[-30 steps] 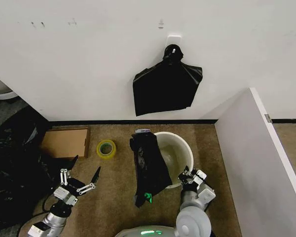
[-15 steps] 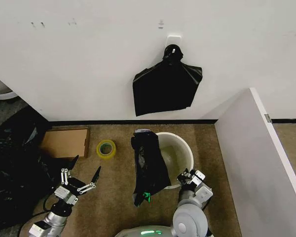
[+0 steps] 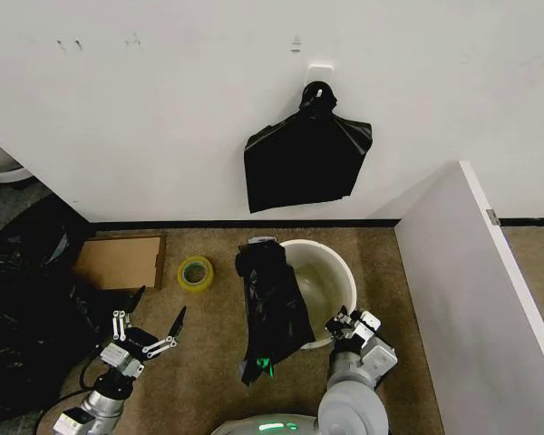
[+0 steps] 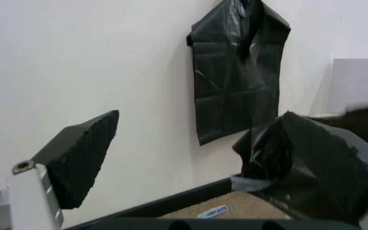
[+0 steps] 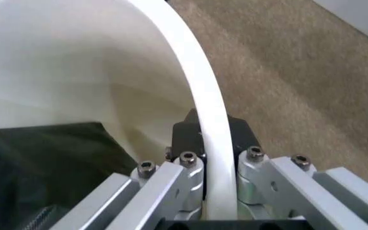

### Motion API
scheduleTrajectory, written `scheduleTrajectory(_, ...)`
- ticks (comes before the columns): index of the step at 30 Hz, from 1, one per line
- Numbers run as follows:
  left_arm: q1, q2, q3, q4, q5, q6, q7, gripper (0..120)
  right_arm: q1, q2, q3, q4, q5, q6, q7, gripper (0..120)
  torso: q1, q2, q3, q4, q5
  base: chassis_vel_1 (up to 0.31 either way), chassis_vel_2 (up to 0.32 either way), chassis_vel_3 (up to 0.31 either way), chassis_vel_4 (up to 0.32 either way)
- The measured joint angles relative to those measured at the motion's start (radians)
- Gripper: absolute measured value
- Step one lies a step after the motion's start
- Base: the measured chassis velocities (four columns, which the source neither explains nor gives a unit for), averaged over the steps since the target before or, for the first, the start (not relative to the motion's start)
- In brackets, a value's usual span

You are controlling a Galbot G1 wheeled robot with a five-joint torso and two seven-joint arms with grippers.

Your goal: Place the garbage bag over the trash bin.

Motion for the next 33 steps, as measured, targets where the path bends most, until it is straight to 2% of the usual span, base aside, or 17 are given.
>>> scheduleTrajectory(14, 0.010, -0.007, -0.003, -0.012, 0.002, 0.000, 0.003, 100, -0.011, 0.002, -0.003, -0.027, 0.031, 0.000, 0.001, 1, 0.000, 0.000, 0.000, 0.0000, 0.0000, 0.000, 0.000, 0.000, 0.000)
scheduleTrajectory(19, 0.011, -0.007, -0.006, -0.014, 0.002, 0.000, 0.003, 100, -0.011, -0.001, -0.006, -0.026, 0.035, 0.000, -0.007, 10, 0.000, 0.000, 0.000, 0.0001, 0.0001, 0.000, 0.000, 0.000, 0.000)
scheduleTrajectory(20, 0.012, -0.007, -0.007, -0.014, 0.001, 0.000, 0.003, 100, -0.012, -0.003, -0.007, -0.023, 0.035, 0.000, -0.009, 19, 0.000, 0.000, 0.000, 0.0000, 0.0000, 0.000, 0.000, 0.000, 0.000)
scheduleTrajectory(22, 0.012, -0.007, -0.007, -0.014, 0.002, 0.000, 0.003, 100, -0.012, -0.004, -0.007, -0.022, 0.035, 0.000, -0.009, 20, 0.000, 0.000, 0.000, 0.0000, 0.0000, 0.000, 0.000, 0.000, 0.000)
scheduleTrajectory(24, 0.011, -0.007, -0.008, -0.014, 0.001, 0.000, 0.003, 100, -0.015, -0.009, -0.008, -0.015, 0.035, 0.000, -0.011, 29, 0.000, 0.000, 0.000, 0.0000, 0.0001, 0.000, 0.000, 0.000, 0.000)
scheduleTrajectory(25, 0.011, -0.007, -0.008, -0.014, 0.001, 0.000, 0.003, 100, -0.015, -0.009, -0.008, -0.015, 0.035, 0.000, -0.011, 29, 0.000, 0.000, 0.000, 0.0000, 0.0001, 0.000, 0.000, 0.000, 0.000)
scheduleTrajectory(26, 0.010, -0.007, -0.008, -0.013, 0.001, 0.000, 0.004, 100, -0.022, -0.017, -0.008, -0.005, 0.034, 0.000, -0.011, 39, 0.000, 0.000, 0.000, 0.0000, 0.0001, 0.000, 0.000, 0.000, 0.000)
scheduleTrajectory(27, 0.009, -0.007, -0.007, -0.012, 0.001, 0.000, 0.004, 100, -0.036, -0.033, -0.007, 0.017, 0.030, -0.003, -0.009, 52, 0.000, 0.000, 0.000, 0.0001, 0.0001, 0.000, 0.000, 0.000, 0.000)
scheduleTrajectory(30, 0.004, -0.007, -0.004, -0.012, 0.001, 0.000, 0.004, 100, -0.077, -0.092, 0.000, 0.077, 0.019, -0.011, -0.008, 65, 0.000, 0.000, 0.000, -0.0001, 0.0003, 0.000, 0.000, 0.000, 0.000)
scheduleTrajectory(31, 0.004, -0.007, -0.004, -0.012, 0.001, 0.000, 0.004, 100, -0.077, -0.092, 0.000, 0.077, 0.019, -0.011, -0.008, 65, 0.000, 0.000, 0.000, -0.0001, 0.0003, 0.000, 0.000, 0.000, 0.000)
scheduleTrajectory(33, 0.003, -0.006, -0.003, -0.012, 0.002, 0.000, 0.004, 100, -0.096, -0.156, 0.001, 0.128, -0.030, -0.006, -0.073, 73, 0.000, 0.000, 0.000, -0.0001, 0.0001, 0.000, 0.000, 0.000, 0.000)
